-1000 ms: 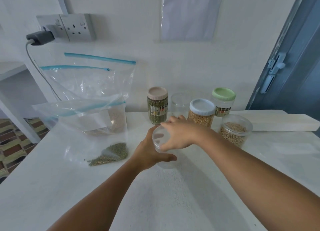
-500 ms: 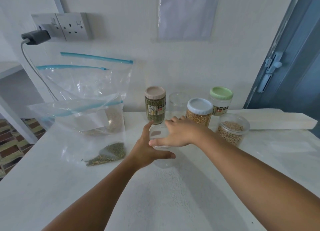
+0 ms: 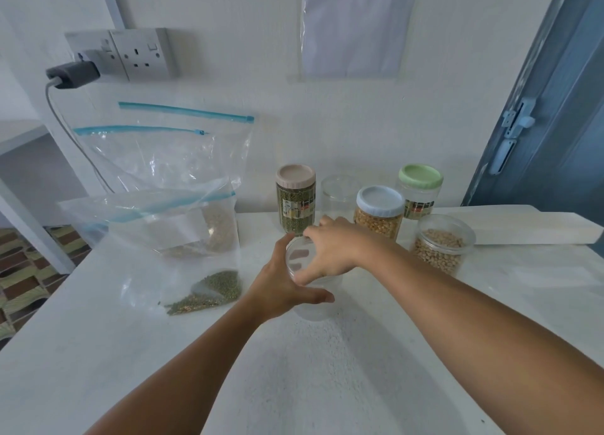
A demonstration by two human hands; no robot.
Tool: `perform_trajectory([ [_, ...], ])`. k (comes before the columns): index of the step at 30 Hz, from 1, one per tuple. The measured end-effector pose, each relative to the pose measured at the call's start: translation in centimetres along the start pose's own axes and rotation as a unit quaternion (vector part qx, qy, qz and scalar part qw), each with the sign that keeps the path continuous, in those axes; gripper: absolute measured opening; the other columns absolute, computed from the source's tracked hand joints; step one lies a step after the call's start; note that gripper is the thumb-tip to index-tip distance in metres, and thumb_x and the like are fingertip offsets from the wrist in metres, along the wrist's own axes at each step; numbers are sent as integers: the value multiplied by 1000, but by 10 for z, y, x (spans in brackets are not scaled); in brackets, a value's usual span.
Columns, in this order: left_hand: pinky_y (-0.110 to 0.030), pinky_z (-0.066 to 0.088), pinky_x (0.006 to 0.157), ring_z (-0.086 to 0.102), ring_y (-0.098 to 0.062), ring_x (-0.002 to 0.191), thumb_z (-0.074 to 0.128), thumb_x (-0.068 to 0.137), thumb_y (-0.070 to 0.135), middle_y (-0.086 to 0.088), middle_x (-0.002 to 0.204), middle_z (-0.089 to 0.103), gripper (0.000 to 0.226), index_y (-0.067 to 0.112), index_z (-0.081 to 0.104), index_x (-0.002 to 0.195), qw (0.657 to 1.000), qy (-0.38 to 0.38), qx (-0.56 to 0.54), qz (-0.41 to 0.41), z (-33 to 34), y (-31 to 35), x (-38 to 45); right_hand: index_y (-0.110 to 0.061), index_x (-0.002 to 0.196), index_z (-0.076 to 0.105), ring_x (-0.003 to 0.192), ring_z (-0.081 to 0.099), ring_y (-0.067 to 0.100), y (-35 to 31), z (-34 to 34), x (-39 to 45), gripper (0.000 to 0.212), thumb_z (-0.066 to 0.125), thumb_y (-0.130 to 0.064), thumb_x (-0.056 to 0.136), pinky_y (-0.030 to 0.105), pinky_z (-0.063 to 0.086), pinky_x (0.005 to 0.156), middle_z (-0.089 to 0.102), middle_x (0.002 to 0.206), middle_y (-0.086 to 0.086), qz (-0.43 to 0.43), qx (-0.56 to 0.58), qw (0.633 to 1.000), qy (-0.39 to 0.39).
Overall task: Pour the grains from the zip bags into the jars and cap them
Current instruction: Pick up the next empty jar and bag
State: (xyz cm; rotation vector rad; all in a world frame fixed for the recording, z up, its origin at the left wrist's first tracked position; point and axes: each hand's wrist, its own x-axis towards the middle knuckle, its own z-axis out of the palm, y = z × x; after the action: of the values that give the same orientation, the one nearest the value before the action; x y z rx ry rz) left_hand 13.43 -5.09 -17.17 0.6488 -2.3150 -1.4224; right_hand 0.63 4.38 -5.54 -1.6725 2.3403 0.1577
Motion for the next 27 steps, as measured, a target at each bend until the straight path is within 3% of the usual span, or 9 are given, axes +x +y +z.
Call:
perform_trajectory([
  [3,-40,50,110,58,-9,131,103,43,58,11,144,55,135,46,23,151,1000,7,-4,-3,-1,-2,1,-36,152,34,124,43,23,2,-17,-3,103,83,-57,64,42,50,94,38,140,-2,-71,14,997,14],
  [6,-46,52,108,60,-15,129,103,42,61,12,141,58,133,50,25,148,1000,11,0,-17,-6,-6,1,-32,153,28,120,47,17,12,-25,-10,103,87,-42,70,32,50,90,35,146,-7,-99,112,987,66],
  [7,-47,52,108,61,-16,129,103,41,61,12,140,59,134,50,25,150,1000,15,0,-21,-8,-7,1,-31,153,27,123,48,16,17,-22,-13,103,88,-40,71,30,49,91,34,150,-7,-97,164,978,82],
  [10,-45,51,109,59,-16,129,101,40,65,13,140,58,136,48,26,151,999,25,-3,-30,-14,-10,-1,-30,152,25,142,40,14,34,10,-21,106,92,-46,71,35,41,113,34,159,-5,-69,319,938,115],
  [13,-44,51,108,59,-16,128,100,37,68,14,139,57,133,46,32,149,999,26,3,-30,-17,-11,-1,-29,150,23,145,35,9,48,53,-26,108,93,-48,70,34,35,117,31,162,-8,-32,420,898,130],
  [17,-43,51,109,59,-15,127,98,35,70,14,139,56,134,43,33,149,999,25,9,-32,-18,-10,0,-30,157,20,135,44,2,61,90,-30,111,94,-35,74,25,43,104,39,153,-16,-4,524,841,135],
  [21,-45,50,110,59,-17,128,99,35,70,13,138,56,131,41,37,147,999,24,1,-33,-20,-11,0,-31,158,30,139,42,5,70,101,-32,110,96,-35,70,19,40,95,44,151,-18,14,557,819,135],
  [24,-44,50,110,57,-20,130,99,36,69,10,139,56,128,40,38,144,999,27,-9,-43,-29,-13,0,-36,153,33,138,40,4,75,108,-38,108,98,-36,67,26,38,106,43,148,-18,45,548,821,153],
  [27,-41,50,108,57,-21,129,100,36,65,9,139,57,126,40,38,143,998,39,-15,-48,-38,-18,-1,-32,155,30,143,34,10,80,123,-43,115,98,-46,62,34,36,113,39,153,-12,86,459,872,149],
])
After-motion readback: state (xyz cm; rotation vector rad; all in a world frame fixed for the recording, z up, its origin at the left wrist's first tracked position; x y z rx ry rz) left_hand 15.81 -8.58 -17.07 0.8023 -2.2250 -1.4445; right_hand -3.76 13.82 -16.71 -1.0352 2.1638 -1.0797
